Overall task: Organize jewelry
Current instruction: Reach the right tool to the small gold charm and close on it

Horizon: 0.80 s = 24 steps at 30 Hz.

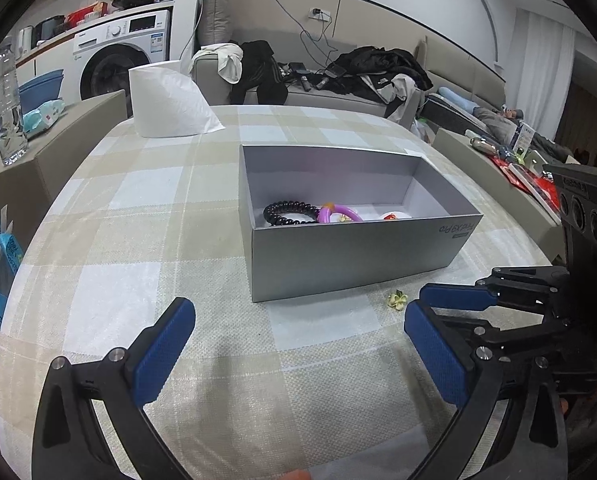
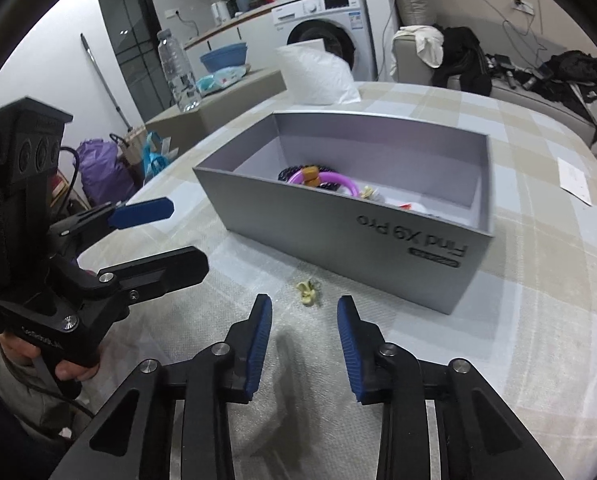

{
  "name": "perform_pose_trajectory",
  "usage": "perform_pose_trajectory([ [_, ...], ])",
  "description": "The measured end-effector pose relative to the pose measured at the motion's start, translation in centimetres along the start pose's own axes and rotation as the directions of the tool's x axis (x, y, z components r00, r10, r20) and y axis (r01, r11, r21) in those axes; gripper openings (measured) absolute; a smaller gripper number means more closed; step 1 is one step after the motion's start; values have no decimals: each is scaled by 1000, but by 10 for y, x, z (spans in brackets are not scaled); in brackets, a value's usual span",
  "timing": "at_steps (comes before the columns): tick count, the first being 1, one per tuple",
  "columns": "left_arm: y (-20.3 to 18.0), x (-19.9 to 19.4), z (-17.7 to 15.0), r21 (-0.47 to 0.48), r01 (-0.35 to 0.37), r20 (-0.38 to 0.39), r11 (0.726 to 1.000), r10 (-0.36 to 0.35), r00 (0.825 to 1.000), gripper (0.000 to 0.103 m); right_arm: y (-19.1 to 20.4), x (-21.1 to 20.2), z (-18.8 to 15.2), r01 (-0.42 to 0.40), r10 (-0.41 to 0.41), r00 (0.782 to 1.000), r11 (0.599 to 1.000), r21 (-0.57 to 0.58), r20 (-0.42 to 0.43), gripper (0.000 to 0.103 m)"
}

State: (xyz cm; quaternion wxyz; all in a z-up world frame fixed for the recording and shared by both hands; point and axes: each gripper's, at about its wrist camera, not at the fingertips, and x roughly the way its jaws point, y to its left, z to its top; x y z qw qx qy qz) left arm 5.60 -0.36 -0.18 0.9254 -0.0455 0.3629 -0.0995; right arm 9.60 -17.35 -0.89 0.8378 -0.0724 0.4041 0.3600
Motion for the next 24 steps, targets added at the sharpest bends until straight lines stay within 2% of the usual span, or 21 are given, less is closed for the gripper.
perform_pose_trajectory([
  [5,3,5,0,-6,-1,-34,1000,1,999,101,6,7,5,20,-20,999,1000,-10,-29,32],
  [7,3,6,0,-4,5,-45,1000,-5,999,95,9,11,8,45,-46,998,999,-22,-36,30],
  [12,1,15,-1,14,-7,-98,1000,9,995,56,19,18,13,114,-118,992,991,-70,-44,22],
  [15,-2,20,-3,28,-13,-130,1000,17,991,40,22,19,12,159,-163,986,983,-92,-41,13],
  [20,-11,21,-4,79,-68,-139,995,79,987,37,19,19,13,173,-177,984,981,-87,-38,10],
  [22,-14,21,-5,99,-76,-136,992,89,987,26,19,17,12,164,-168,985,983,-79,-38,10],
  [24,-15,19,-6,107,-65,-132,992,79,988,7,20,13,10,155,-158,987,985,-77,-28,10],
])
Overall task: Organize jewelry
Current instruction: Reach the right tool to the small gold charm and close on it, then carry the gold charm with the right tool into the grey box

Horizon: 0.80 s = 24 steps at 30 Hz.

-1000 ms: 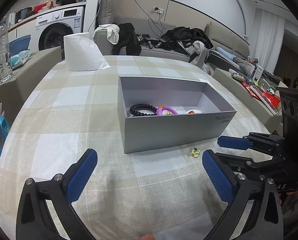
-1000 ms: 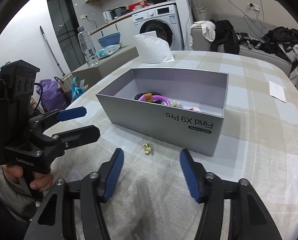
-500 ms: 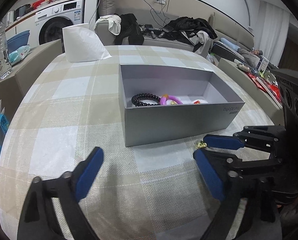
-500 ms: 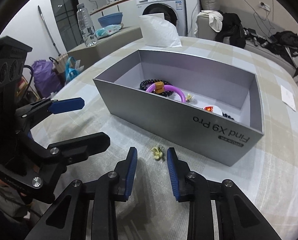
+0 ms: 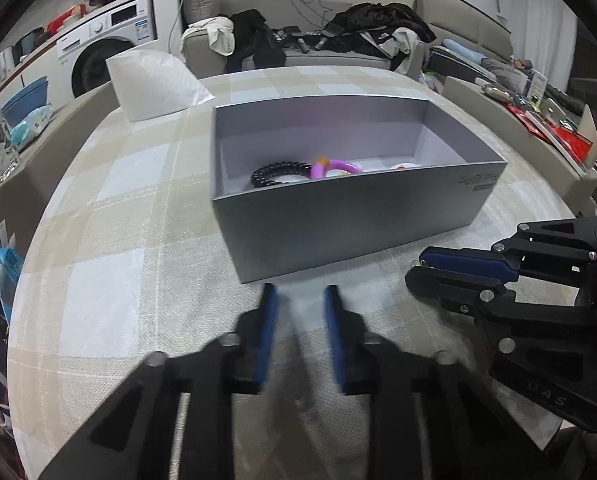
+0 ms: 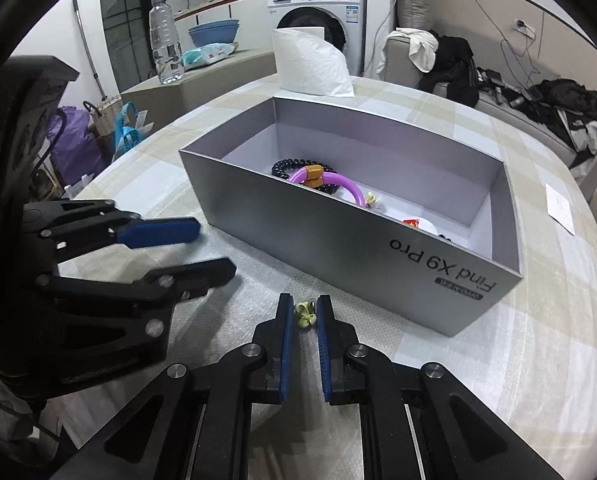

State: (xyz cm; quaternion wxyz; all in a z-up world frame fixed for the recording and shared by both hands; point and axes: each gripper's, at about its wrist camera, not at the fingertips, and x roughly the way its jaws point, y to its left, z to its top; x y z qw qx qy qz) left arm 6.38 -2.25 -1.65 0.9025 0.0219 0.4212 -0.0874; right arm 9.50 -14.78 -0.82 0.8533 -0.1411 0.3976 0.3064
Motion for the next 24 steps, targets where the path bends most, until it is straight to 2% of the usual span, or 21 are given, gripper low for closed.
perform_pose_trajectory([
  [2,0,-5,0,6,-4,24,1000,3,1000,6,-1,-8,-2,-16,16,1000,1000,4,25,10],
  [5,-2,-18,4,6,29,88,1000,-29,996,6,-2,-25,0,-32,30,996,999,14,89,10],
  [10,-3,-39,21,7,54,218,999,-54,974,6,-14,-53,7,-44,29,975,997,62,222,10],
  [14,-1,-31,38,3,50,240,999,-50,969,6,-30,-52,18,-31,-8,966,988,148,260,11],
  [24,-5,-9,49,-8,50,209,999,-47,977,6,-54,-33,28,-1,-51,975,973,233,217,11],
])
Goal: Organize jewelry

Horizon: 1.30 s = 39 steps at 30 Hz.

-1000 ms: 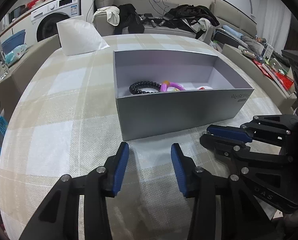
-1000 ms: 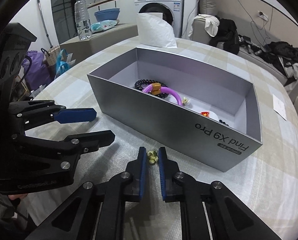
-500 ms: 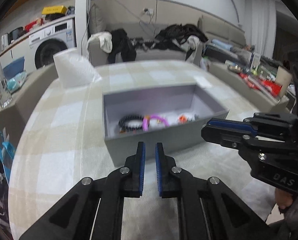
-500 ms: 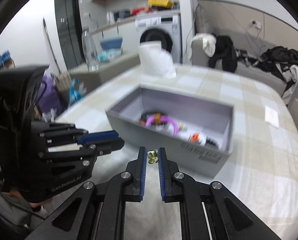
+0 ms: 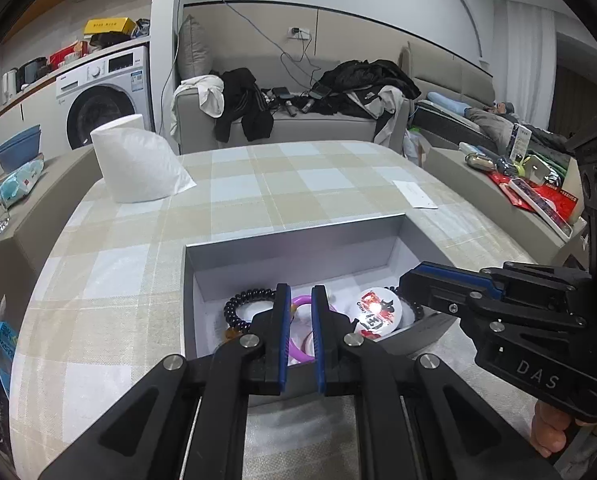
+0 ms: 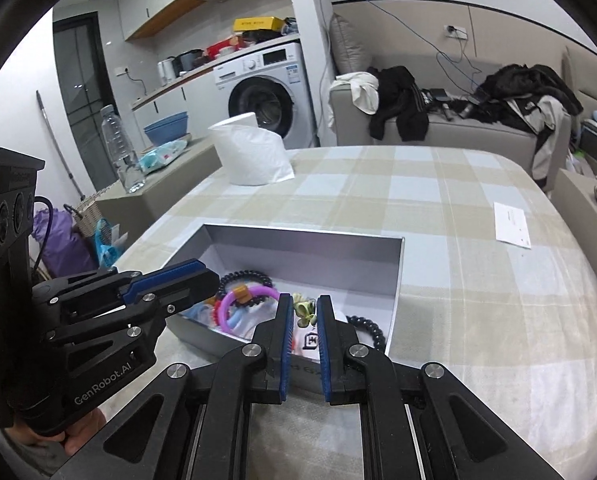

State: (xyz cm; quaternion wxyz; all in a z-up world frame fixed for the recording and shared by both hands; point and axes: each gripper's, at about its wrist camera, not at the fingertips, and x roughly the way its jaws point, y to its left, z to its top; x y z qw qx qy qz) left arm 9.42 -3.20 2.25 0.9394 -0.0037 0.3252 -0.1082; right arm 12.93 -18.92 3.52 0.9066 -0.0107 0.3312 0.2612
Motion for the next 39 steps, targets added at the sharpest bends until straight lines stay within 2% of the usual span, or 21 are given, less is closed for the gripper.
perform_pose_trajectory([
  [5,7,-1,-2,-41,12,-18,999,-13,1000,7,-3,0,-3,-6,6,1000,1000,4,-3,14],
  [7,6,-7,-2,-45,14,-11,999,-15,1000,10,-3,-4,-3,-21,21,1000,1000,1,12,23],
  [10,4,-14,-1,-47,25,8,999,-24,1000,22,-4,-13,-4,-22,23,999,1000,-6,48,31],
  [11,4,-16,0,-49,26,11,998,-25,1000,32,-4,-16,-4,-22,22,998,1000,-7,56,35],
  [12,4,-18,-1,-51,27,17,998,-26,1000,44,-5,-19,-4,-24,24,998,1000,-8,64,44],
  [13,4,-21,-1,-52,27,25,998,-26,999,50,-6,-23,-5,-28,29,997,1000,-7,76,54],
  [14,4,-24,-2,-53,24,34,998,-22,999,61,-7,-26,-5,-30,31,996,1000,-7,84,59],
  [15,4,-27,-3,-55,20,43,998,-18,999,68,-8,-29,-6,-29,30,995,1000,-9,94,68],
  [19,5,-31,-6,-57,-3,56,998,6,998,85,-11,-35,-10,-15,17,994,1000,-15,104,100],
  [20,5,-32,-7,-55,-10,59,998,13,998,89,-11,-36,-11,-19,20,994,1000,-16,104,103],
  [25,7,-34,-15,-57,-25,91,998,30,995,102,-8,-38,-20,-16,21,994,999,-46,108,103],
  [29,10,-36,-19,-56,-55,126,997,62,990,102,-7,-38,-25,-23,31,992,998,-63,125,103],
  [33,13,-38,-20,-59,-46,156,997,54,986,102,-5,-39,-29,-18,30,989,997,-80,144,103],
  [39,13,-46,-23,-48,-70,214,996,79,974,102,-4,-45,-30,-24,41,981,996,-91,188,103],
])
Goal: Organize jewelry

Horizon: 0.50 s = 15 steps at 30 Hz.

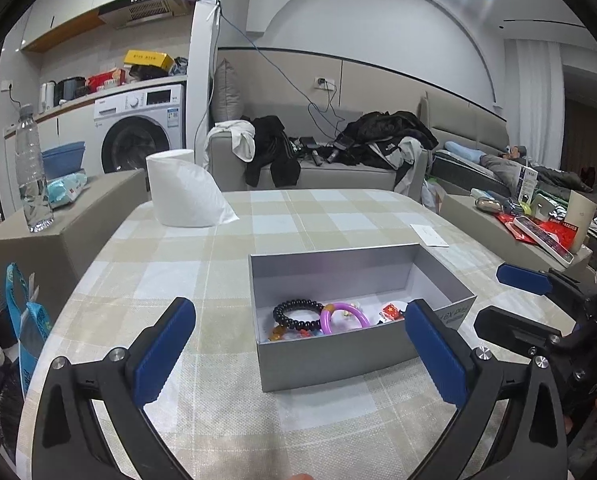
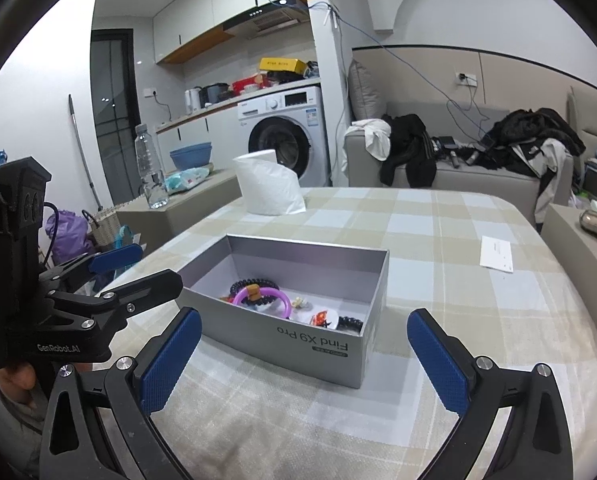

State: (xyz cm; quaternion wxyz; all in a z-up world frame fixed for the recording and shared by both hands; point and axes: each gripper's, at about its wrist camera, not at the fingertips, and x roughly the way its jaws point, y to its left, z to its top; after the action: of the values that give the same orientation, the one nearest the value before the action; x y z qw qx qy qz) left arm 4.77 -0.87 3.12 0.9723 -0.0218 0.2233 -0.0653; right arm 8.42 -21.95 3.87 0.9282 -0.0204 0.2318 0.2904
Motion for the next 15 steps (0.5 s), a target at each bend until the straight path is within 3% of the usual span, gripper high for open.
perform_pose_trajectory([
  [15,-3,-4,-4,27,10,38,1000,-11,999,102,8,-9,0,0,2,998,999,-41,59,103],
])
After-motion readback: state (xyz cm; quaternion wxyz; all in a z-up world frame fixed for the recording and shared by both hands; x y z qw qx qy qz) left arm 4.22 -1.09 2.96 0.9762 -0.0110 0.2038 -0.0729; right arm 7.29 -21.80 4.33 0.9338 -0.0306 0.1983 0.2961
